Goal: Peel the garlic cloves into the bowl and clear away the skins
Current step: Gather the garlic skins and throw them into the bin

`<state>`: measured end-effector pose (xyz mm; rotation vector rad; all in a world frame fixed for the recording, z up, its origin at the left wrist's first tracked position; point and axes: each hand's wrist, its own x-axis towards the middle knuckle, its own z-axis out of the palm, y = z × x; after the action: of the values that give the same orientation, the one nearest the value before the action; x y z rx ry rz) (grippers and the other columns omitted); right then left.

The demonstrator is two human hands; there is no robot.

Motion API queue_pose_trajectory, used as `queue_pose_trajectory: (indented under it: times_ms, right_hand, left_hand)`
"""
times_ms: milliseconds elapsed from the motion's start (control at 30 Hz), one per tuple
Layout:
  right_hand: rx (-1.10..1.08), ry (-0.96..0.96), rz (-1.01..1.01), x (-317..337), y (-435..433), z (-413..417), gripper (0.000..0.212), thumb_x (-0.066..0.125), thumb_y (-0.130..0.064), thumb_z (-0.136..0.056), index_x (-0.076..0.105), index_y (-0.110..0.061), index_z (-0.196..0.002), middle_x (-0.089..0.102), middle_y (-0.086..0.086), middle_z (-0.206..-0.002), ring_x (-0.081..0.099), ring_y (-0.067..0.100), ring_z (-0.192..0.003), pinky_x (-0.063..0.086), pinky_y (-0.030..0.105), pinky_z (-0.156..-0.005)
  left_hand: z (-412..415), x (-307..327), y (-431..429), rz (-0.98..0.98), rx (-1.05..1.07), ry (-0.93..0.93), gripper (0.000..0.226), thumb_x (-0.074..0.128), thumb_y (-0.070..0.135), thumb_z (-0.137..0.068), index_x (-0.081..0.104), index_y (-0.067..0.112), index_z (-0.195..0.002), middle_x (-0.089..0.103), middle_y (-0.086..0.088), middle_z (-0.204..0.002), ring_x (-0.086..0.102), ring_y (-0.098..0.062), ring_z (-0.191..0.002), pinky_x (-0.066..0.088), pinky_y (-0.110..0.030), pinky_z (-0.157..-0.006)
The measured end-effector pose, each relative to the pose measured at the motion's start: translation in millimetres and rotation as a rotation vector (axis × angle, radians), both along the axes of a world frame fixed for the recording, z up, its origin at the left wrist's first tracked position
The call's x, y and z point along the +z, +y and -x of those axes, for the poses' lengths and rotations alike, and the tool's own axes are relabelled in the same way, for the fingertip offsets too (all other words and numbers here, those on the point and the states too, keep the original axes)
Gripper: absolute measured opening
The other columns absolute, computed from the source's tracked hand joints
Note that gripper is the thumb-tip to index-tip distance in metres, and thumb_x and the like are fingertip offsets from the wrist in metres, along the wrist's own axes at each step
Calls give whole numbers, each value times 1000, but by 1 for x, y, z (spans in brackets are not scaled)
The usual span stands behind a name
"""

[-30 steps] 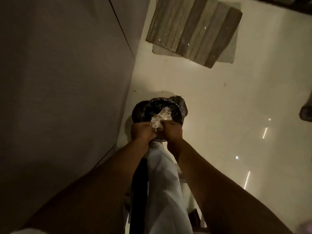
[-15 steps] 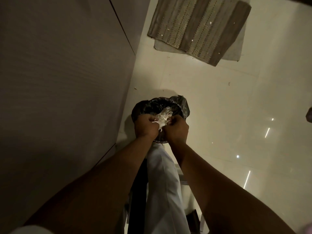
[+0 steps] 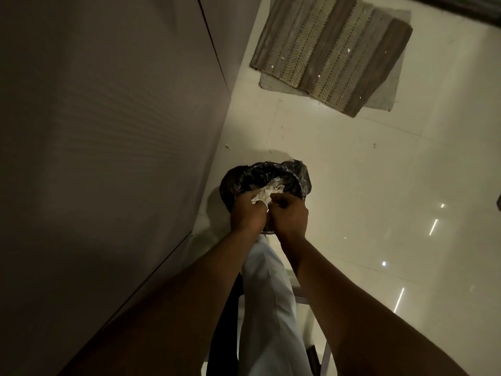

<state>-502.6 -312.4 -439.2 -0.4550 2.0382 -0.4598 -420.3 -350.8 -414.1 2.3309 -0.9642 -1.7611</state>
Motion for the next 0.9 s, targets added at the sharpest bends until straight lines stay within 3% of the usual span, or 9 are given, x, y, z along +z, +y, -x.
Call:
queue_pose_trajectory:
  times_ms: [100,200,267,367,500,633,733,800,900]
  right_hand:
    - [-2,-49,84,29,-1,-7,31,65,-10,-99,76,-13,-127,76,-4,-114,72,13,-107,50,8,-76]
    - [-48,-41,176,68,-4,-19,27,64,-11,-101,78,-18,-122,79,-3,-114,73,13,-108,61,34,-96]
    - [-83,-24,245,103,-3,-26,25,65,-10,-101,80,-19,-119,80,-3,-112,74,11,-107,60,38,-100]
    - [-52,23,386,169,2,-36,27,65,-7,-100,80,-21,-119,80,-6,-111,74,9,-107,60,37,-101]
    - [-35,6,507,268,15,-53,28,65,-5,-102,79,-20,-121,79,-8,-114,73,4,-109,57,27,-101]
    - [22,-8,644,360,30,-78,26,61,3,-102,80,-10,-115,79,1,-110,73,-2,-98,54,7,-79]
    - [110,-65,726,406,41,-102,25,64,-1,-102,81,-16,-110,81,-1,-108,76,13,-101,61,27,-86]
    - [239,-119,782,432,48,-127,21,66,-10,-101,82,-21,-109,81,-5,-105,77,19,-101,62,40,-89]
    - [478,-235,794,458,57,-177,27,66,-4,-101,82,-24,-107,81,-15,-101,77,10,-98,60,26,-88]
  left_hand:
    - [-1,23,2,47,87,-8,32,54,10,-105,70,15,-132,69,-7,-133,66,-23,-117,54,-24,-87]
    - [0,65,2,143,181,-12,26,56,11,-104,74,15,-123,73,-3,-122,66,-12,-104,49,-16,-81]
    - [-3,105,2,209,254,9,22,58,13,-103,75,17,-117,74,1,-114,68,-11,-100,53,-20,-85]
    - [-12,174,10,242,338,61,15,61,23,-104,74,23,-110,74,10,-102,69,-2,-90,54,-18,-82]
    - [-36,264,35,310,408,227,18,59,23,-106,75,29,-110,78,10,-102,73,-4,-96,58,-25,-91]
    - [-74,349,55,416,469,368,20,59,13,-105,79,18,-105,80,1,-98,77,-10,-92,61,-28,-82]
    - [-114,408,72,486,524,429,17,62,11,-105,79,11,-102,80,-4,-90,75,-12,-79,57,-21,-67]
    - [-155,441,90,587,528,348,15,65,9,-103,80,11,-99,80,0,-88,75,-10,-79,57,-20,-68]
    - [-222,467,128,704,491,216,15,67,14,-102,81,18,-101,81,1,-93,77,-14,-89,62,-32,-82]
